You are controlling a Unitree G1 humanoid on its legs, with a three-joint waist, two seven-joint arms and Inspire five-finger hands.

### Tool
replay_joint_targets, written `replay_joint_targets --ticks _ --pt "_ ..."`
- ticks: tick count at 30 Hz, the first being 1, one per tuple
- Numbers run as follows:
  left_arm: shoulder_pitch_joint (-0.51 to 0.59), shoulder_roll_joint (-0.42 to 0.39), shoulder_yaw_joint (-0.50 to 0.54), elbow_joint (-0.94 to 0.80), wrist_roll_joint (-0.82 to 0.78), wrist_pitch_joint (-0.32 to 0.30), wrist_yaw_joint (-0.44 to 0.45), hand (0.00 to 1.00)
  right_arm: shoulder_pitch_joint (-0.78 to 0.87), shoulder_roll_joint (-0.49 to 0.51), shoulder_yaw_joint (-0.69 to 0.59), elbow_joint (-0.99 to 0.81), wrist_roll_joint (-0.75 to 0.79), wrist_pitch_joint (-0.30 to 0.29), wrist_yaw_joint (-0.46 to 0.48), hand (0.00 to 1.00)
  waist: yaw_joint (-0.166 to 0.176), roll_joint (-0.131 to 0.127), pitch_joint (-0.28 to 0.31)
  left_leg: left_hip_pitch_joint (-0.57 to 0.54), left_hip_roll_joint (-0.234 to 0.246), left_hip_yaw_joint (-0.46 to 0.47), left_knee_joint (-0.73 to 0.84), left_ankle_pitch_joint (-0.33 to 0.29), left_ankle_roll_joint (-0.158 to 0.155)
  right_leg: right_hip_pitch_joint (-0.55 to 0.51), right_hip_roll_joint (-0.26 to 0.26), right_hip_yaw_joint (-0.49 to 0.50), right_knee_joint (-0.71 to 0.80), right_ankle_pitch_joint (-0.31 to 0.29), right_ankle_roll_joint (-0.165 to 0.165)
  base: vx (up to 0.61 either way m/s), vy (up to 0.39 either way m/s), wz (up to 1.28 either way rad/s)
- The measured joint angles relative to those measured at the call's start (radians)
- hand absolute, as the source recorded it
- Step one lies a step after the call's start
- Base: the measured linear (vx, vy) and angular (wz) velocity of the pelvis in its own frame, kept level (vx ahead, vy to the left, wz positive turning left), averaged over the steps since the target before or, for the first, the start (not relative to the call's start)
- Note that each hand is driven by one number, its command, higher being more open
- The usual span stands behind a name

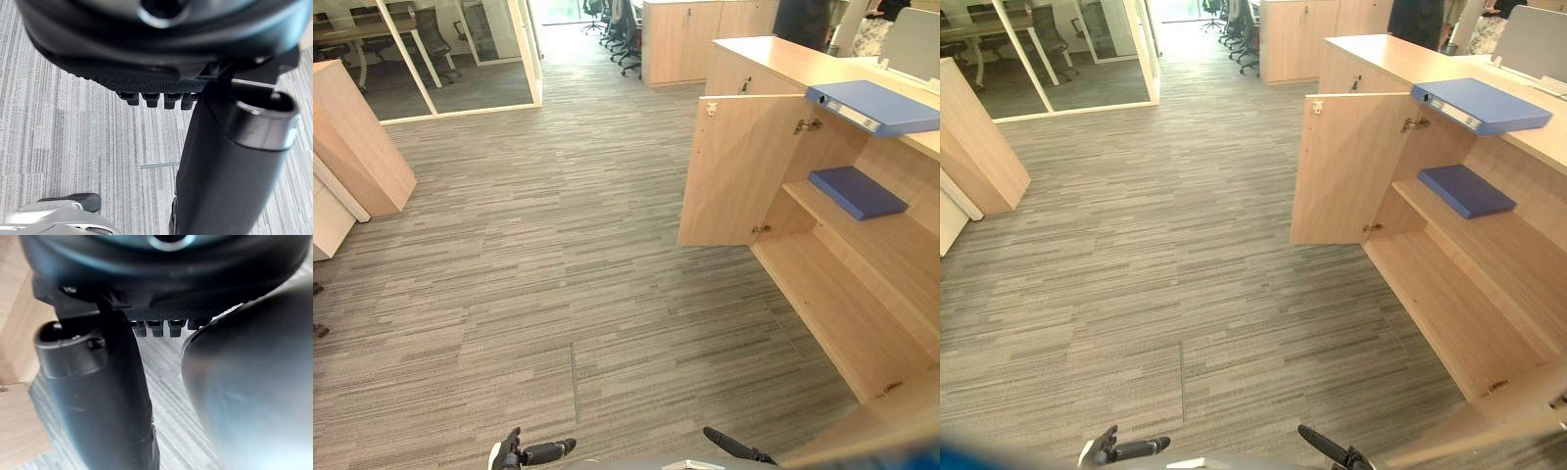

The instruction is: Walk over to the cabinet, pick up the folder, carry it to the office cabinet, place the folder inside the office cabinet, then close the office cabinet door

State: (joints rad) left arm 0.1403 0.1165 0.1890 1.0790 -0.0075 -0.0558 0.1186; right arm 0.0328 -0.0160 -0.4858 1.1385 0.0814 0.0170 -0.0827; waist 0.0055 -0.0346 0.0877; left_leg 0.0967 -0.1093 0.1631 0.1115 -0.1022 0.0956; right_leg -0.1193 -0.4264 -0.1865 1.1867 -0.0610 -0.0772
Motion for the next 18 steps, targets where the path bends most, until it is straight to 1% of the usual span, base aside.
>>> replay_joint_targets --ticks 1,2,3,4,5,6,7,8,9,10,11,12,13,14,15,16,17,18 --pt "-0.001 -0.002 -0.011 0.011 0.001 0.001 0.001 1.00 -0.018 -0.001 0.007 -0.014 0.001 -0.003 -0.003 1.00 -0.014 0.017 0.016 0.043 0.019 -0.010 -0.025 0.000 -0.001 -0.040 0.039 -0.037 -0.030 -0.079 0.040 0.28 0.003 0.16" --pt "-0.010 -0.005 -0.021 0.015 0.002 0.001 0.001 1.00 -0.031 0.000 0.020 -0.027 0.002 -0.007 -0.003 1.00 -0.021 0.029 0.039 0.080 0.041 -0.016 -0.040 0.000 -0.001 -0.063 0.091 -0.067 -0.134 -0.142 0.078 0.27 -0.037 0.16" --pt "-0.015 -0.006 -0.022 0.015 0.003 0.001 0.000 1.00 -0.034 -0.001 0.037 -0.035 0.002 -0.010 -0.005 1.00 -0.021 0.032 0.049 0.092 0.051 -0.017 -0.043 0.000 -0.001 -0.076 0.115 -0.075 -0.199 -0.165 0.089 0.25 -0.101 0.17" --pt "-0.023 -0.008 -0.024 0.014 0.012 0.001 0.001 1.00 -0.038 0.000 0.057 -0.043 0.003 -0.018 -0.005 1.00 -0.021 0.035 0.059 0.108 0.069 -0.021 -0.046 -0.005 -0.009 -0.096 0.156 -0.092 -0.345 -0.181 0.105 0.23 -0.133 0.26" --pt "-0.030 -0.013 -0.023 0.011 0.021 0.001 0.003 1.00 -0.036 0.008 0.079 -0.062 0.003 -0.022 -0.006 1.00 -0.023 0.038 0.061 0.120 0.089 -0.020 -0.064 -0.028 -0.043 -0.107 0.183 -0.125 -0.508 -0.172 0.113 0.21 -0.137 0.27" --pt "-0.033 -0.009 -0.020 0.008 0.022 0.000 0.002 1.00 -0.035 0.012 0.085 -0.064 0.003 -0.024 -0.007 1.00 -0.023 0.029 0.065 0.136 0.092 -0.019 -0.081 -0.034 -0.052 -0.108 0.183 -0.143 -0.584 -0.158 0.122 0.24 -0.227 0.12" --pt "-0.033 -0.003 -0.008 0.006 0.025 0.001 0.003 1.00 -0.036 0.020 0.085 -0.065 0.004 -0.024 -0.007 1.00 -0.020 0.011 0.075 0.168 0.095 -0.015 -0.094 -0.048 -0.072 -0.105 0.182 -0.175 -0.706 -0.101 0.103 0.28 -0.279 -0.05" --pt "-0.031 -0.013 -0.006 0.007 0.046 0.003 0.009 1.00 -0.033 0.018 0.088 -0.067 0.006 -0.024 -0.004 1.00 -0.024 0.016 0.074 0.193 0.120 -0.014 -0.099 -0.070 -0.100 -0.087 0.195 -0.218 -0.710 -0.057 0.055 0.30 -0.306 -0.09" --pt "-0.032 -0.024 -0.007 0.007 0.059 0.003 0.008 1.00 -0.033 0.012 0.090 -0.066 0.004 -0.024 -0.004 1.00 -0.025 0.030 0.071 0.203 0.140 -0.011 -0.101 -0.077 -0.111 -0.081 0.216 -0.228 -0.711 -0.073 0.049 0.33 -0.276 -0.07" --pt "-0.040 -0.038 -0.007 0.006 0.069 0.001 0.004 1.00 -0.032 0.002 0.089 -0.069 0.001 -0.024 -0.004 1.00 -0.025 0.054 0.072 0.211 0.171 -0.003 -0.109 -0.086 -0.131 -0.081 0.250 -0.236 -0.707 -0.102 0.043 0.27 -0.216 -0.09" --pt "-0.043 -0.044 -0.006 0.006 0.073 0.001 0.004 1.00 -0.032 -0.001 0.087 -0.074 0.001 -0.024 -0.005 1.00 -0.025 0.061 0.073 0.212 0.184 0.004 -0.109 -0.089 -0.138 -0.078 0.268 -0.236 -0.706 -0.113 0.038 0.36 -0.281 -0.21" --pt "-0.044 -0.049 -0.003 0.006 0.079 0.001 0.006 1.00 -0.032 -0.004 0.085 -0.076 0.002 -0.022 -0.006 1.00 -0.025 0.075 0.072 0.223 0.212 0.028 -0.104 -0.085 -0.154 -0.069 0.300 -0.239 -0.707 -0.129 0.027 0.36 -0.298 -0.29" --pt "-0.038 -0.054 0.016 0.006 0.080 0.001 0.005 1.00 -0.025 -0.002 0.085 -0.076 0.003 -0.021 -0.009 1.00 -0.026 0.076 0.071 0.231 0.243 0.049 -0.076 -0.085 -0.166 -0.044 0.334 -0.247 -0.724 -0.143 0.022 0.37 -0.309 -0.30" --pt "-0.040 -0.055 0.029 0.006 0.080 0.001 0.004 1.00 -0.019 0.001 0.083 -0.077 0.006 -0.022 -0.009 1.00 -0.026 0.073 0.071 0.230 0.256 0.055 -0.046 -0.086 -0.169 -0.026 0.350 -0.250 -0.740 -0.145 0.022 0.47 -0.365 -0.22" --pt "-0.040 -0.056 0.077 -0.006 0.077 0.001 0.004 1.00 -0.006 0.018 0.075 -0.082 0.021 -0.023 -0.010 1.00 -0.031 0.058 0.073 0.180 0.295 0.057 0.121 -0.097 -0.190 0.031 0.384 -0.254 -0.799 -0.149 0.020 0.40 -0.303 -0.18" --pt "-0.035 -0.064 0.124 -0.023 0.073 0.001 0.005 1.00 0.009 0.026 0.075 -0.089 0.043 -0.023 -0.010 1.00 -0.033 0.050 0.071 0.118 0.324 0.056 0.296 -0.099 -0.193 0.068 0.404 -0.249 -0.842 -0.147 0.017 0.46 -0.341 -0.23" --pt "-0.028 -0.079 0.158 -0.038 0.060 0.001 0.007 1.00 0.021 0.028 0.074 -0.104 0.052 -0.021 -0.010 1.00 -0.033 0.053 0.068 0.066 0.351 0.050 0.428 -0.088 -0.181 0.094 0.425 -0.240 -0.870 -0.144 0.012 0.28 -0.197 -0.40" --pt "-0.017 -0.103 0.206 -0.058 0.042 0.001 0.009 1.00 0.034 0.026 0.075 -0.122 0.061 -0.022 -0.011 1.00 -0.030 0.071 0.067 -0.003 0.394 0.040 0.617 -0.037 -0.159 0.134 0.458 -0.219 -0.904 -0.143 0.004 0.35 -0.150 -0.73"
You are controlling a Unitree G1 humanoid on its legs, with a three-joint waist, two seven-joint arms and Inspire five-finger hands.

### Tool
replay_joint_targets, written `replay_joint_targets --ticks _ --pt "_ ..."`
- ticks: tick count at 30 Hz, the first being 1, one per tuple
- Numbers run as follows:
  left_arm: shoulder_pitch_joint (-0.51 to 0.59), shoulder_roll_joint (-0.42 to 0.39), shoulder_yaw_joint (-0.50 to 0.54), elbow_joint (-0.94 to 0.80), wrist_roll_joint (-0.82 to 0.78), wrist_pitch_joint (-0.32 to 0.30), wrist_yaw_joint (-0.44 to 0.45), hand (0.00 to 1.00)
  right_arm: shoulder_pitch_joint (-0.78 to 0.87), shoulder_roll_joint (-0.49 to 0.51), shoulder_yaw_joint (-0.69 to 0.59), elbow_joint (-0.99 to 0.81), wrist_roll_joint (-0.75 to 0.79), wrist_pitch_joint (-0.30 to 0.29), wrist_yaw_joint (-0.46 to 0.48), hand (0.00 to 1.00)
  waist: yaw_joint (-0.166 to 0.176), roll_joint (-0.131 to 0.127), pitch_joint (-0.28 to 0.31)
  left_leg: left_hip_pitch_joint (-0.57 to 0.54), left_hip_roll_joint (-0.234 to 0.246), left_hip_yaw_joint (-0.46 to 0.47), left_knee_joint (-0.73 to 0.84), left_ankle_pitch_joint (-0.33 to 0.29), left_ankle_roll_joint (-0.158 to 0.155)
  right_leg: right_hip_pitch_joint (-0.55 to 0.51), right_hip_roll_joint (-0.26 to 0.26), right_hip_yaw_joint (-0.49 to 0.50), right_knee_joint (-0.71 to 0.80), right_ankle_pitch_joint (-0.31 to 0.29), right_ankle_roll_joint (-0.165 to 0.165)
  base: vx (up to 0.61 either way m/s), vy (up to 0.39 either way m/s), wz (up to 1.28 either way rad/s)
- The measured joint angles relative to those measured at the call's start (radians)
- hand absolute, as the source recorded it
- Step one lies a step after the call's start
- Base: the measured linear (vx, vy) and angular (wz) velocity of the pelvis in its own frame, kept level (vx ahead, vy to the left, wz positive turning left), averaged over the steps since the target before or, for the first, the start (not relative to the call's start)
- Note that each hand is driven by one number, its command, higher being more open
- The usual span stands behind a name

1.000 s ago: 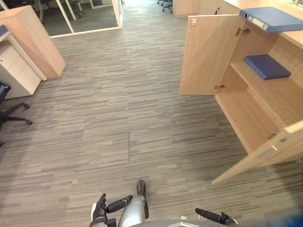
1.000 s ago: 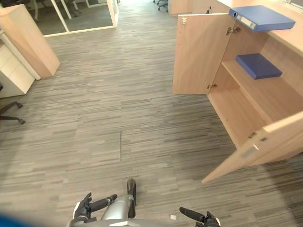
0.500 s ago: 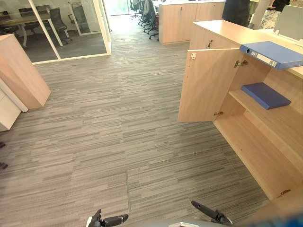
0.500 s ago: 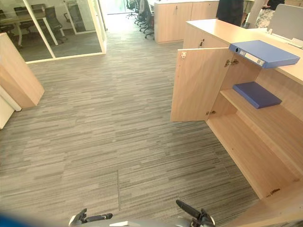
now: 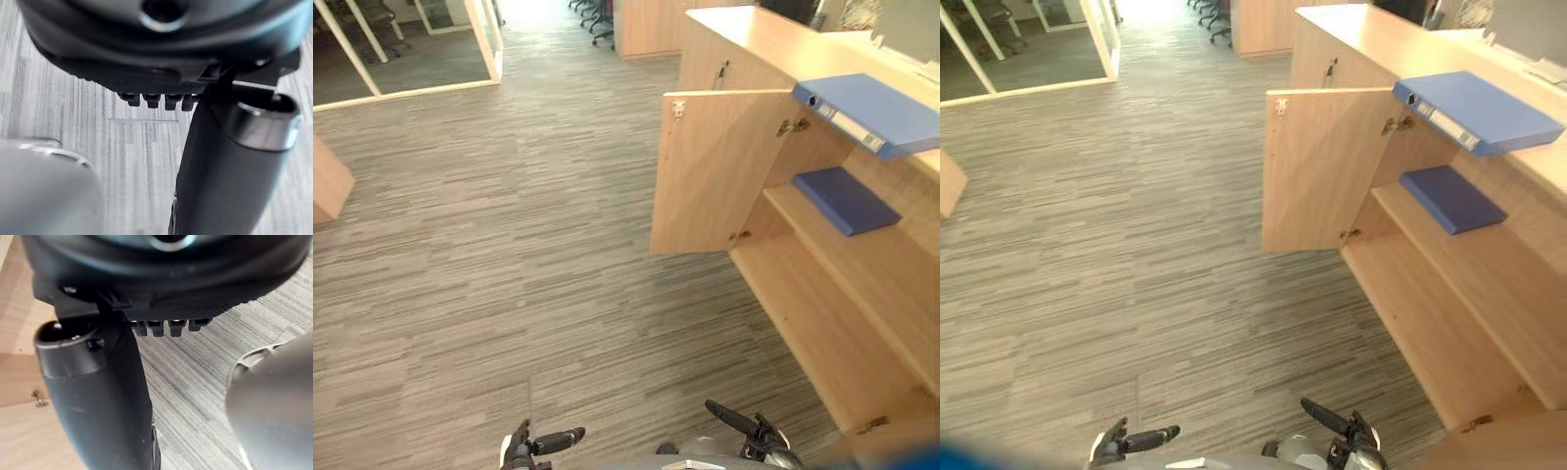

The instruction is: Walk over to the cabinet, pick up the folder, carry it to the office cabinet, place the folder inside the office cabinet, then close the office cabinet door

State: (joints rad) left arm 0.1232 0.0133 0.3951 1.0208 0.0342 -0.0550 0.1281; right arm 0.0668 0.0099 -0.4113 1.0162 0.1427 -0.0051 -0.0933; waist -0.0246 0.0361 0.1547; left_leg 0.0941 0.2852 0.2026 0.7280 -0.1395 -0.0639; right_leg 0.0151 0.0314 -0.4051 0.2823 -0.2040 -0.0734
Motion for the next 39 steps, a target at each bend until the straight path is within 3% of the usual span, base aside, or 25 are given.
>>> replay_joint_targets --ticks 1,2,4,7,9,10,12,13,14,15,17,18,19,20,22,24,25,27,28,29,31,32,33,37,39 --pt "0.022 -0.021 0.038 -0.018 -0.031 -0.001 0.004 1.00 0.013 -0.009 0.002 -0.008 0.001 -0.002 0.000 1.00 0.010 0.016 -0.004 -0.079 0.053 -0.002 0.202 0.040 0.024 0.044 0.038 0.052 -0.033 -0.011 -0.034 0.34 -0.028 -1.07" --pt "0.032 -0.021 0.053 -0.017 -0.047 0.000 0.007 1.00 0.016 -0.012 0.001 -0.006 0.015 -0.002 -0.003 1.00 0.018 0.019 -0.004 -0.138 0.073 0.004 0.336 0.017 0.030 0.080 0.054 0.097 -0.048 -0.019 -0.047 0.42 0.014 -1.08" --pt "0.051 -0.018 0.063 -0.021 -0.080 -0.002 0.016 1.00 0.014 -0.005 0.002 0.001 0.016 0.006 -0.006 1.00 0.025 -0.004 0.000 -0.229 0.054 0.007 0.410 -0.032 0.033 0.130 0.053 0.173 -0.079 -0.029 -0.055 0.41 0.042 -1.12" --pt "0.049 -0.022 0.060 -0.077 -0.113 -0.020 0.014 1.00 -0.006 -0.008 0.002 0.055 0.016 0.012 -0.014 1.00 0.065 -0.033 0.016 -0.332 -0.034 -0.016 0.231 -0.128 0.013 0.195 0.017 0.308 -0.109 -0.024 -0.032 0.33 0.118 -1.36" --pt "0.046 -0.027 0.060 -0.085 -0.112 -0.022 0.020 1.00 -0.012 -0.001 0.009 0.058 0.016 0.018 -0.019 1.00 0.069 -0.045 0.027 -0.361 -0.112 -0.101 0.026 -0.138 -0.002 0.232 -0.019 0.377 -0.129 -0.029 -0.005 0.33 0.228 -1.40" --pt "0.045 -0.028 0.060 -0.084 -0.112 -0.022 0.031 1.00 -0.011 0.001 0.016 0.057 0.016 0.017 -0.020 1.00 0.072 -0.049 0.027 -0.364 -0.155 -0.180 -0.136 -0.124 -0.018 0.241 -0.044 0.413 -0.129 -0.044 0.022 0.28 0.237 -1.05" --pt "0.048 -0.034 0.059 -0.074 -0.112 -0.021 0.043 1.00 -0.006 -0.010 0.043 0.054 0.016 0.014 -0.021 1.00 0.072 -0.034 0.019 -0.363 -0.181 -0.296 -0.328 -0.080 -0.019 0.255 -0.061 0.454 -0.126 -0.077 0.063 0.41 0.370 -1.10" --pt "0.049 -0.034 0.060 -0.061 -0.113 -0.019 0.047 1.00 -0.002 -0.012 0.049 0.053 0.016 0.014 -0.023 1.00 0.073 -0.021 0.010 -0.352 -0.177 -0.302 -0.334 0.031 -0.028 0.267 -0.073 0.469 -0.114 -0.097 0.092 0.46 0.421 -0.93" --pt "0.051 -0.031 0.060 -0.053 -0.112 -0.019 0.048 1.00 0.003 -0.009 0.049 0.053 0.015 0.014 -0.022 1.00 0.073 -0.027 0.003 -0.348 -0.183 -0.295 -0.329 0.069 -0.039 0.267 -0.084 0.470 -0.107 -0.099 0.101 0.53 0.481 -0.99" --pt "0.061 -0.005 0.063 -0.053 -0.114 -0.012 0.054 1.00 0.021 0.021 0.061 0.041 0.014 0.014 -0.019 1.00 0.075 -0.080 -0.032 -0.337 -0.204 -0.222 -0.315 0.021 -0.024 0.228 -0.142 0.475 -0.057 -0.088 0.121 0.47 0.434 -0.87" --pt "0.064 0.002 0.071 -0.052 -0.113 -0.008 0.056 1.00 0.024 0.032 0.061 0.038 0.014 0.014 -0.013 1.00 0.087 -0.101 -0.047 -0.297 -0.208 -0.147 -0.317 -0.006 0.005 0.175 -0.180 0.499 0.043 -0.081 0.134 0.35 0.337 -1.02" --pt "0.066 0.001 0.079 -0.052 -0.113 -0.007 0.056 1.00 0.024 0.034 0.061 0.037 0.014 0.014 -0.012 1.00 0.090 -0.104 -0.050 -0.271 -0.214 -0.116 -0.324 -0.015 0.015 0.152 -0.198 0.502 0.107 -0.080 0.135 0.24 0.272 -1.22" --pt "0.068 0.002 0.084 -0.047 -0.113 -0.006 0.057 1.00 0.024 0.030 0.060 0.034 0.014 0.014 -0.005 1.00 0.098 -0.107 -0.051 -0.217 -0.228 -0.054 -0.342 -0.031 0.035 0.074 -0.231 0.505 0.279 -0.064 0.149 0.27 0.326 -1.14" --pt "0.060 0.003 0.080 -0.040 -0.111 -0.006 0.056 1.00 0.025 0.023 0.056 0.025 0.011 0.016 0.001 1.00 0.093 -0.101 -0.048 -0.170 -0.247 -0.018 -0.356 -0.043 0.056 -0.010 -0.269 0.495 0.459 -0.015 0.121 0.25 0.305 -0.99" --pt "0.050 0.015 0.053 -0.027 -0.110 -0.009 0.049 1.00 0.016 0.013 0.029 0.017 0.010 0.018 0.002 1.00 0.070 -0.084 -0.037 -0.121 -0.261 0.013 -0.359 -0.059 0.081 -0.101 -0.329 0.415 0.658 0.004 0.080 0.19 0.212 -0.42" --pt "0.029 0.020 0.038 -0.014 -0.106 -0.009 0.044 1.00 0.003 0.000 0.032 0.018 -0.009 0.013 -0.001 1.00 0.056 -0.069 -0.025 -0.074 -0.257 0.030 -0.384 -0.063 0.081 -0.151 -0.374 0.280 0.693 0.016 0.063 0.15 0.120 -0.30" --pt "0.029 0.021 0.022 -0.015 -0.101 -0.010 0.041 1.00 -0.006 0.000 0.039 0.023 -0.025 0.008 -0.002 1.00 0.060 -0.075 -0.010 -0.033 -0.255 0.055 -0.413 -0.063 0.079 -0.155 -0.387 0.201 0.622 0.026 0.057 0.09 -0.017 -0.58" --pt "0.042 0.022 0.013 -0.006 -0.102 -0.008 0.037 1.00 -0.009 -0.012 0.042 0.040 -0.028 0.004 -0.003 1.00 0.064 -0.061 -0.018 0.002 -0.231 0.091 -0.453 -0.057 0.058 -0.127 -0.365 0.155 0.536 0.015 0.085 0.09 -0.055 -0.83" --pt "0.044 0.014 0.012 0.002 -0.102 -0.009 0.037 1.00 -0.019 -0.021 0.042 0.043 -0.026 0.003 -0.004 1.00 0.058 -0.037 -0.013 0.007 -0.206 0.116 -0.496 -0.045 0.048 -0.138 -0.340 0.133 0.500 0.026 0.110 0.06 -0.077 -0.99" --pt "0.040 0.005 0.004 0.011 -0.104 -0.007 0.041 1.00 -0.039 -0.030 0.041 0.041 -0.024 0.001 -0.004 1.00 0.051 -0.023 0.007 0.017 -0.196 0.117 -0.542 -0.033 0.053 -0.171 -0.322 0.116 0.478 -0.025 0.143 0.04 -0.082 -0.93" --pt "0.025 0.016 -0.002 0.037 -0.104 -0.006 0.047 1.00 -0.051 -0.034 0.051 0.040 -0.024 0.003 -0.005 1.00 0.050 -0.024 0.026 0.026 -0.173 0.118 -0.563 -0.035 0.030 -0.179 -0.272 0.100 0.302 -0.046 0.140 0.03 -0.134 -0.70" --pt "0.022 0.033 -0.005 0.039 -0.103 -0.005 0.048 1.00 -0.040 -0.019 0.057 0.039 -0.019 0.003 -0.004 1.00 0.045 -0.057 0.026 0.031 -0.176 0.117 -0.565 -0.035 0.006 -0.168 -0.266 0.108 0.200 0.002 0.130 0.09 -0.267 -0.39" --pt "0.018 0.037 -0.005 0.043 -0.102 -0.005 0.046 1.00 -0.036 -0.018 0.055 0.038 -0.015 0.002 -0.004 1.00 0.043 -0.061 0.027 0.041 -0.168 0.115 -0.566 -0.035 -0.007 -0.163 -0.258 0.105 0.207 0.011 0.106 0.12 -0.276 -0.09" --pt "0.008 -0.003 0.018 0.023 -0.102 -0.007 0.044 1.00 -0.013 -0.024 0.040 0.038 -0.019 -0.007 -0.011 1.00 0.043 -0.033 0.005 0.062 -0.087 0.054 -0.579 -0.023 -0.060 -0.111 -0.175 0.032 0.187 -0.057 0.075 0.19 -0.304 0.25" --pt "0.007 -0.020 0.051 -0.009 -0.104 -0.008 0.040 1.00 -0.011 -0.020 0.040 0.039 -0.020 -0.001 -0.013 1.00 0.042 -0.026 0.002 -0.006 -0.016 0.010 -0.409 -0.045 -0.058 -0.042 -0.122 -0.018 0.128 -0.068 0.054 0.22 -0.309 0.49"
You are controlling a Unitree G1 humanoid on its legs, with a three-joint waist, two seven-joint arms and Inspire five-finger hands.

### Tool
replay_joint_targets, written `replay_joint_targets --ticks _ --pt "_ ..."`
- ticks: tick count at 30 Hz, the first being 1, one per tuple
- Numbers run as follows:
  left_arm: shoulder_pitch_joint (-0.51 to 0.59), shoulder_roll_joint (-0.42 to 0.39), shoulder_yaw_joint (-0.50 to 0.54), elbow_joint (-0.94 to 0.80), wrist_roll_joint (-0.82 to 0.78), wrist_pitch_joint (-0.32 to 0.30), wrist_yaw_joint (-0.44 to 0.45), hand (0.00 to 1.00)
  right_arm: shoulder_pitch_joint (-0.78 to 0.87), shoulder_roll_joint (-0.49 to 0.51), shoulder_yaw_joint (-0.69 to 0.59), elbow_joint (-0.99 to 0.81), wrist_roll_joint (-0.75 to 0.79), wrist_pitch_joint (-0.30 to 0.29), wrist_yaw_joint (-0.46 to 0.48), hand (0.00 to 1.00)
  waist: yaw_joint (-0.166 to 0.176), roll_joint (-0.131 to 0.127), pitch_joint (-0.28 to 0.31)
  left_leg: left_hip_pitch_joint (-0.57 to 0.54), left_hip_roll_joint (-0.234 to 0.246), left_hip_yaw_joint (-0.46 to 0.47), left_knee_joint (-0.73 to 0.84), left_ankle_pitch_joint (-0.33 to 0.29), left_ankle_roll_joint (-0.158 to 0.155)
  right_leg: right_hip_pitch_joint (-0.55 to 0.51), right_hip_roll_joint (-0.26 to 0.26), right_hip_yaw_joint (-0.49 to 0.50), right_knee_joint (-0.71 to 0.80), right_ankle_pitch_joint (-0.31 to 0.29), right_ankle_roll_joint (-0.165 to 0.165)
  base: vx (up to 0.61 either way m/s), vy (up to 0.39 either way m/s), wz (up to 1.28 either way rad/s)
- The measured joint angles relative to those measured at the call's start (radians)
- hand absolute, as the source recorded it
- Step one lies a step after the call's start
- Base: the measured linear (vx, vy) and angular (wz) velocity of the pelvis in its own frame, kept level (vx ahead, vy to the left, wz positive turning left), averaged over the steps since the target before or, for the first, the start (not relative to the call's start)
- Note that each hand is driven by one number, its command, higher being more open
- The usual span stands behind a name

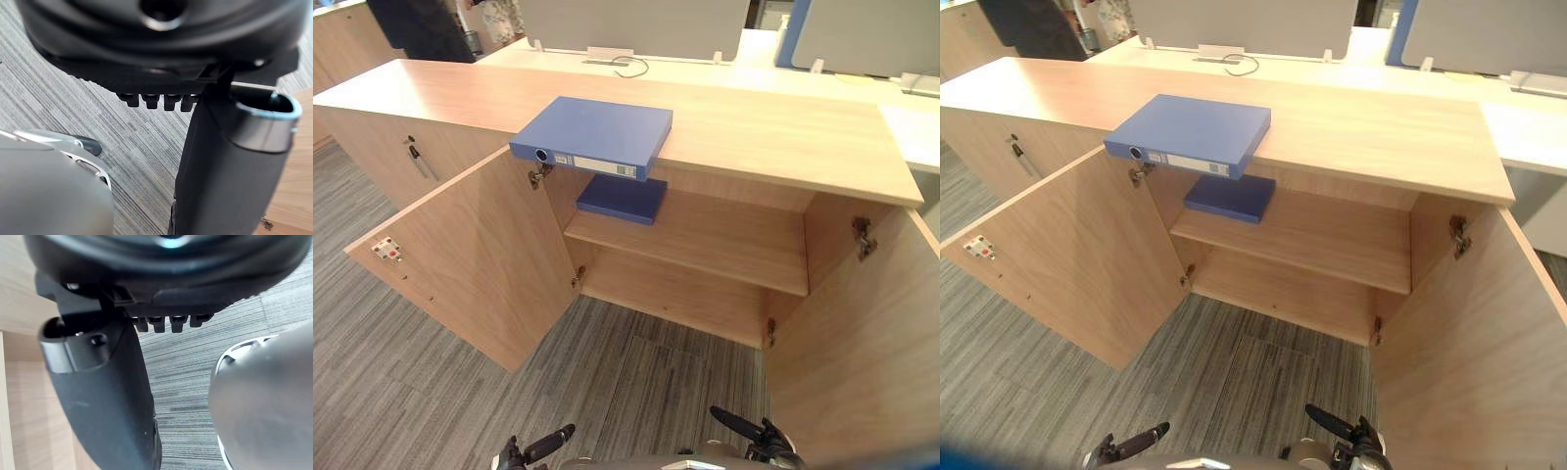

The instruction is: Walk over to the cabinet, pick up the folder, carry it to the office cabinet, place the folder inside the office cabinet, then close the office cabinet door

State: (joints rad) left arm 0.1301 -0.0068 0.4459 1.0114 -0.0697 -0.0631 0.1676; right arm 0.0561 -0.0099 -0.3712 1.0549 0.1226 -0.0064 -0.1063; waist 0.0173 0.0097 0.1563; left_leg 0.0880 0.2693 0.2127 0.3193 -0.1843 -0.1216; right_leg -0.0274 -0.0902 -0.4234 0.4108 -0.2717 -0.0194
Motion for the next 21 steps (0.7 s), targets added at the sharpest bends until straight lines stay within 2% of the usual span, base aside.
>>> replay_joint_targets --ticks 1,2,3,4,5,6,9,10,11,12,13,14,16,18,20,21 --pt "-0.001 -0.003 0.012 -0.012 0.000 0.000 -0.001 1.00 0.001 0.002 0.000 0.000 0.001 0.001 -0.002 1.00 0.001 0.000 0.000 -0.037 0.021 -0.014 0.087 -0.007 0.012 0.019 0.014 -0.010 -0.019 -0.001 -0.003 0.21 -0.257 0.31" --pt "0.007 -0.009 0.017 -0.031 -0.001 0.000 -0.001 1.00 0.005 0.003 0.000 -0.001 0.001 0.002 -0.004 1.00 0.007 0.002 0.001 -0.114 0.060 -0.040 0.267 -0.006 0.045 0.056 0.042 -0.017 -0.050 -0.002 -0.012 0.20 -0.180 0.07" --pt "0.012 -0.009 0.021 -0.038 0.000 0.001 -0.001 1.00 0.005 0.003 0.000 -0.001 0.003 0.002 -0.006 1.00 0.012 0.005 0.002 -0.151 0.077 -0.053 0.353 -0.006 0.056 0.076 0.053 -0.015 -0.062 -0.003 -0.017 0.25 -0.137 -0.09" --pt "0.019 -0.008 0.024 -0.045 -0.001 0.003 -0.001 1.00 0.009 0.002 0.001 -0.001 0.006 0.003 -0.009 1.00 0.018 0.007 0.003 -0.209 0.092 -0.070 0.505 -0.017 0.062 0.109 0.067 -0.008 -0.085 -0.006 -0.024 0.25 -0.051 -0.23" --pt "0.020 -0.008 0.021 -0.047 0.000 0.003 -0.001 1.00 0.009 0.004 0.004 0.000 0.014 0.004 -0.012 1.00 0.025 0.003 0.003 -0.251 0.084 -0.065 0.582 -0.033 0.052 0.136 0.068 0.002 -0.105 -0.007 -0.025 0.21 -0.001 -0.23" --pt "0.020 -0.007 0.015 -0.049 0.000 0.003 0.000 1.00 0.010 0.005 0.005 0.000 0.018 0.005 -0.014 1.00 0.028 0.000 0.003 -0.270 0.079 -0.058 0.594 -0.039 0.052 0.144 0.067 0.008 -0.117 -0.006 -0.024 0.21 0.034 -0.27" --pt "0.020 0.000 0.006 -0.069 0.001 -0.002 -0.001 1.00 0.000 0.011 0.005 0.006 0.032 0.015 -0.015 1.00 0.034 -0.016 0.017 -0.304 0.031 -0.050 0.460 -0.070 0.029 0.183 0.044 0.045 -0.143 -0.001 -0.014 0.24 0.112 -0.38" --pt "0.023 0.004 0.005 -0.070 0.002 -0.002 0.000 1.00 -0.003 0.015 0.005 0.008 0.036 0.017 -0.017 1.00 0.037 -0.029 0.019 -0.303 -0.009 -0.058 0.331 -0.069 0.025 0.190 0.016 0.060 -0.147 0.002 -0.005 0.24 0.210 -0.43" --pt "0.022 0.005 0.000 -0.070 0.003 -0.002 0.005 1.00 -0.005 0.014 0.005 0.008 0.036 0.017 -0.019 1.00 0.037 -0.033 0.020 -0.302 -0.053 -0.088 0.183 -0.042 0.032 0.199 -0.007 0.074 -0.156 0.009 0.015 0.25 0.236 -0.41" --pt "0.022 0.005 -0.003 -0.070 0.003 -0.002 0.008 1.00 -0.004 0.013 0.006 0.009 0.035 0.017 -0.020 1.00 0.037 -0.033 0.020 -0.299 -0.072 -0.107 0.113 -0.008 0.035 0.205 -0.018 0.080 -0.163 0.012 0.033 0.26 0.297 -0.30" --pt "0.024 -0.003 -0.016 -0.066 0.004 -0.002 0.021 1.00 0.002 0.006 0.009 0.011 0.035 0.017 -0.026 1.00 0.037 -0.014 0.013 -0.291 -0.097 -0.145 -0.005 0.100 0.046 0.218 -0.024 0.087 -0.172 0.012 0.065 0.27 0.358 -0.27" --pt "0.030 0.001 -0.022 -0.056 -0.001 -0.002 0.021 1.00 -0.002 -0.006 0.009 0.030 0.035 0.022 -0.027 1.00 0.041 -0.004 0.008 -0.286 -0.108 -0.161 -0.023 0.202 0.031 0.239 -0.032 0.105 -0.181 -0.001 0.104 0.27 0.353 -0.17" --pt "0.029 0.036 -0.032 -0.046 0.014 -0.003 0.033 1.00 0.000 0.030 0.020 0.031 0.035 0.023 -0.028 1.00 0.038 -0.058 -0.010 -0.271 -0.163 -0.138 -0.046 0.189 0.046 0.239 -0.098 0.111 -0.192 0.016 0.130 0.27 0.320 -0.11" --pt "0.032 0.049 -0.030 -0.040 0.025 -0.002 0.038 1.00 -0.003 0.049 0.020 0.031 0.034 0.023 -0.024 1.00 0.043 -0.083 -0.026 -0.248 -0.198 -0.104 -0.070 0.176 0.069 0.232 -0.142 0.134 -0.188 0.040 0.156 0.21 0.267 -0.32" --pt "0.034 0.048 -0.045 -0.010 0.041 -0.003 0.043 1.00 -0.004 0.042 0.020 0.029 0.034 0.022 -0.022 1.00 0.056 -0.074 -0.032 -0.190 -0.222 -0.055 -0.106 0.159 0.098 0.223 -0.176 0.186 -0.155 0.076 0.159 0.15 0.259 -0.59" --pt "0.039 0.049 -0.061 0.000 0.043 -0.002 0.044 1.00 -0.004 0.036 0.020 0.029 0.025 0.022 -0.016 1.00 0.057 -0.066 -0.037 -0.149 -0.239 -0.026 -0.141 0.151 0.110 0.185 -0.204 0.223 -0.073 0.092 0.151 0.11 0.249 -0.50"
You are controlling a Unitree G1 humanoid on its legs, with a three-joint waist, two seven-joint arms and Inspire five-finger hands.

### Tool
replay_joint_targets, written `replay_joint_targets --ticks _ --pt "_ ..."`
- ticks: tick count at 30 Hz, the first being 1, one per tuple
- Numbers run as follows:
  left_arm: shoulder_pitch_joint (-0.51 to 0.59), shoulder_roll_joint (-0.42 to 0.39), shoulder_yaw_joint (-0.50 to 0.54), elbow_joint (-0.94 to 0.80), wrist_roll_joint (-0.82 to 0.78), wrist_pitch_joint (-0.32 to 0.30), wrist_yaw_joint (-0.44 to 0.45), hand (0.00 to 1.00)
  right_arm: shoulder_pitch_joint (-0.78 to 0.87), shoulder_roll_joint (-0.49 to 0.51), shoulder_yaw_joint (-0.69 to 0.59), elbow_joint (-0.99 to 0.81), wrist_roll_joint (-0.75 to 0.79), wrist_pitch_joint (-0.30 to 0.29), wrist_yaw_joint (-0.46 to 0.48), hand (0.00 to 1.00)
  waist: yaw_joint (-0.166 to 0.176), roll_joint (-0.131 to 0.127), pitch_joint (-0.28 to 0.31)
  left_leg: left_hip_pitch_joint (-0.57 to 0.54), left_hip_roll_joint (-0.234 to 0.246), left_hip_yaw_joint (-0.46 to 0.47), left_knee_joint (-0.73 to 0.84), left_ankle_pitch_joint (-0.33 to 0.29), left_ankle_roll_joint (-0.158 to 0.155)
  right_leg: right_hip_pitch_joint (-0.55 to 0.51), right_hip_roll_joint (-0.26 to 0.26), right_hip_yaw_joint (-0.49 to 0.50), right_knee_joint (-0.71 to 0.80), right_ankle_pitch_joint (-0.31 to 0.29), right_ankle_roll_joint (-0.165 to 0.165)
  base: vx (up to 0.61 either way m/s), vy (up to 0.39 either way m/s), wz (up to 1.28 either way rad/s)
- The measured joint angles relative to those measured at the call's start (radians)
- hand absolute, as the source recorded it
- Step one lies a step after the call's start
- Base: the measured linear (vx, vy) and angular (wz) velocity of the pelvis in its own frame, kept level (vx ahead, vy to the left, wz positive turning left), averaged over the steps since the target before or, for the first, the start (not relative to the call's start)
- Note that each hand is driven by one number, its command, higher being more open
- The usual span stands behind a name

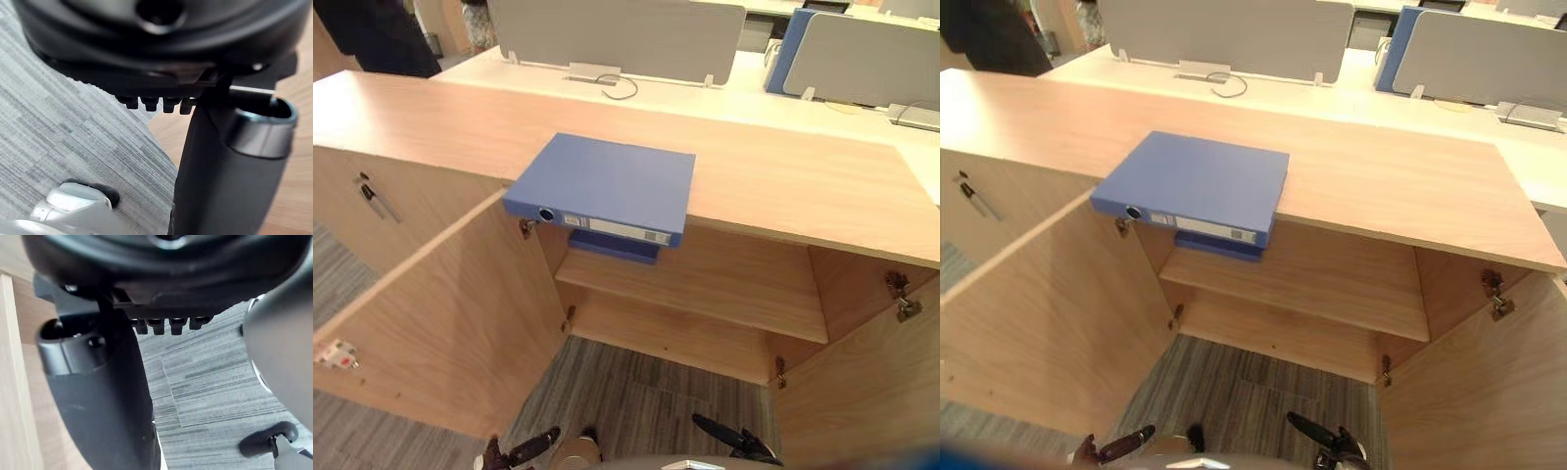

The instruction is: Walk over to the cabinet, pick up the folder, carry it to the office cabinet, place the folder inside the office cabinet, then close the office cabinet door

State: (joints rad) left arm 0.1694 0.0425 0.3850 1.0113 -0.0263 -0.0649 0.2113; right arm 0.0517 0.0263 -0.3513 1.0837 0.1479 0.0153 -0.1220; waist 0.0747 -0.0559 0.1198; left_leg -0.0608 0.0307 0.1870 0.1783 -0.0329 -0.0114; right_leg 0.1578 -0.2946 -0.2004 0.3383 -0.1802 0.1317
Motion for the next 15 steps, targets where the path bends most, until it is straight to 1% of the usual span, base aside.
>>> replay_joint_targets --ticks 1,2,3,4,5,6,7,8,9,10,11,12,13,14,15 --pt "0.001 0.000 -0.005 0.000 0.000 0.000 0.001 1.00 0.000 -0.003 0.000 0.000 -0.001 0.000 0.002 1.00 0.000 0.001 0.000 0.008 -0.002 0.006 -0.007 0.000 0.003 -0.009 -0.004 0.010 0.022 0.004 -0.001 0.10 0.258 -0.48" --pt "0.009 0.000 -0.020 0.003 0.001 0.000 0.002 1.00 0.000 -0.016 0.000 -0.002 -0.018 -0.002 0.003 1.00 0.000 0.018 0.001 0.036 -0.013 0.024 -0.033 -0.001 0.008 -0.063 -0.025 0.033 0.123 0.021 -0.020 0.04 0.151 -0.31" --pt "0.011 0.001 -0.029 0.005 0.002 0.000 0.004 1.00 -0.001 -0.021 0.001 -0.004 -0.031 -0.003 0.003 1.00 0.000 0.021 0.003 0.054 -0.021 0.029 -0.047 -0.001 0.012 -0.089 -0.038 0.038 0.180 0.033 -0.036 0.07 0.218 -0.32" --pt "0.015 0.004 -0.046 0.008 0.002 0.000 0.011 1.00 0.002 -0.026 0.002 -0.015 -0.032 -0.009 0.003 1.00 -0.007 0.031 0.010 0.094 -0.036 0.039 -0.078 -0.004 0.021 -0.133 -0.071 0.028 0.293 0.063 -0.081 0.09 0.208 -0.17" --pt "0.021 0.010 -0.059 0.008 0.006 0.000 0.013 1.00 0.003 -0.029 0.010 -0.018 -0.033 -0.014 0.001 1.00 -0.011 0.029 0.009 0.119 -0.043 0.043 -0.095 -0.005 0.023 -0.145 -0.092 0.007 0.342 0.077 -0.102 0.09 0.175 -0.12" --pt "0.023 0.013 -0.065 0.008 0.011 0.000 0.015 1.00 0.004 -0.032 0.021 -0.018 -0.034 -0.017 -0.003 1.00 -0.016 0.028 0.009 0.135 -0.046 0.044 -0.107 -0.005 0.024 -0.146 -0.101 -0.007 0.363 0.078 -0.105 0.08 0.078 -0.08" --pt "0.030 0.016 -0.068 0.009 0.022 0.000 0.018 1.00 0.005 -0.032 0.033 -0.018 -0.038 -0.022 -0.008 1.00 -0.026 0.027 0.008 0.155 -0.047 0.043 -0.127 -0.005 0.024 -0.149 -0.104 -0.032 0.386 0.063 -0.103 0.05 0.032 -0.13" --pt "0.031 0.017 -0.072 0.012 0.032 0.000 0.022 1.00 0.004 -0.033 0.055 -0.018 -0.038 -0.029 -0.011 1.00 -0.033 0.027 0.008 0.165 -0.041 0.042 -0.140 -0.006 0.024 -0.168 -0.089 -0.049 0.386 0.006 -0.081 0.07 -0.017 -0.14" --pt "0.030 0.020 -0.083 0.013 0.037 0.000 0.024 1.00 0.003 -0.034 0.066 -0.019 -0.038 -0.033 -0.011 1.00 -0.037 0.028 0.008 0.166 -0.033 0.041 -0.140 -0.006 0.024 -0.189 -0.061 -0.055 0.367 -0.036 -0.067 0.07 -0.065 -0.10" --pt "0.025 0.021 -0.088 0.013 0.038 0.000 0.024 1.00 0.002 -0.034 0.066 -0.019 -0.033 -0.030 -0.007 1.00 -0.041 0.028 0.009 0.163 -0.024 0.036 -0.140 -0.005 0.025 -0.207 -0.031 -0.062 0.340 -0.073 -0.062 0.10 -0.147 0.03" --pt "0.018 0.018 -0.088 0.014 0.038 0.001 0.029 1.00 -0.001 -0.036 0.067 -0.018 -0.030 -0.027 -0.008 1.00 -0.047 0.035 0.014 0.161 -0.002 0.026 -0.131 -0.004 0.024 -0.223 0.024 -0.059 0.270 -0.095 -0.064 0.09 -0.165 0.13" --pt "0.016 0.017 -0.089 0.013 0.038 0.000 0.030 1.00 -0.002 -0.033 0.068 -0.019 -0.030 -0.028 -0.010 1.00 -0.049 0.036 0.015 0.160 0.008 0.020 -0.121 -0.007 0.013 -0.223 0.055 -0.047 0.209 -0.091 -0.065 0.13 -0.293 0.24" --pt "0.017 0.023 -0.086 0.017 0.040 -0.001 0.028 1.00 0.005 -0.029 0.074 -0.017 -0.026 -0.029 -0.013 1.00 -0.051 0.016 0.012 0.163 0.010 0.008 -0.099 -0.019 -0.019 -0.203 0.089 -0.034 0.094 -0.050 -0.080 0.17 -0.313 0.24" --pt "0.015 0.006 -0.084 0.014 0.039 0.000 0.029 1.00 0.007 -0.039 0.067 -0.005 -0.029 -0.029 -0.014 1.00 -0.049 0.038 0.006 0.168 0.034 -0.028 -0.097 -0.022 -0.037 -0.169 0.123 -0.056 0.047 -0.043 -0.092 0.18 -0.316 0.17" --pt "0.019 -0.006 -0.080 0.007 0.039 -0.003 0.031 1.00 0.010 -0.045 0.068 -0.009 -0.030 -0.032 -0.017 1.00 -0.046 0.052 0.000 0.164 0.053 -0.034 -0.099 -0.023 -0.042 -0.166 0.146 -0.063 0.028 -0.040 -0.098 0.14 -0.209 0.03"
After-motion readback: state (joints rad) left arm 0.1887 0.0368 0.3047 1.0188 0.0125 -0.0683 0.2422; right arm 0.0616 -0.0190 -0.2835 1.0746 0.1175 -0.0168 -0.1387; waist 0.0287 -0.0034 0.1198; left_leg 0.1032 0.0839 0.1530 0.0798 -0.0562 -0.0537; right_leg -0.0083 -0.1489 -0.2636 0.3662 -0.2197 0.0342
